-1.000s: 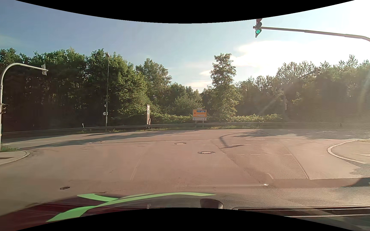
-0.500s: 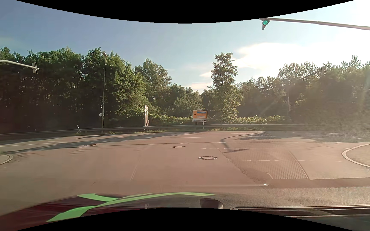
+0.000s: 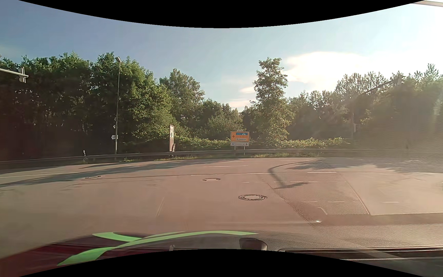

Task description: Follow the waypoints while adhering to traffic rules and regulations

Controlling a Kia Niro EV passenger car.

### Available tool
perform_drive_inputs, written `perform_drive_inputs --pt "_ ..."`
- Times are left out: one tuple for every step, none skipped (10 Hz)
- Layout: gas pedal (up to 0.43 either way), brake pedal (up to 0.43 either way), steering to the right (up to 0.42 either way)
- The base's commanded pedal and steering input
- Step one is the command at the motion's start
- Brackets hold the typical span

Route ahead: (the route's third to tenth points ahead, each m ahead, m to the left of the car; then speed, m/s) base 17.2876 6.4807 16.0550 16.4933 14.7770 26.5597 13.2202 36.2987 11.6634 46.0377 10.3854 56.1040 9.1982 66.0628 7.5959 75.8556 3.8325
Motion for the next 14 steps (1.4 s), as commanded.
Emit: perform_drive_inputs --pt "0.24 0.0 -0.035" --pt "0.22 0.0 -0.046" --pt "0.177 0.0 -0.058" --pt "0.157 0.0 -0.069" --pt "0.157 0.0 -0.081" --pt "0.157 0.0 -0.098" --pt "0.157 0.0 -0.123" --pt "0.157 0.0 -0.146" --pt "0.13 0.0 -0.169" --pt "0.087 0.0 -0.191" --pt "0.087 0.0 -0.205" --pt "0.087 0.0 -0.219" --pt "0.087 0.0 -0.23" --pt "0.087 0.0 -0.237"
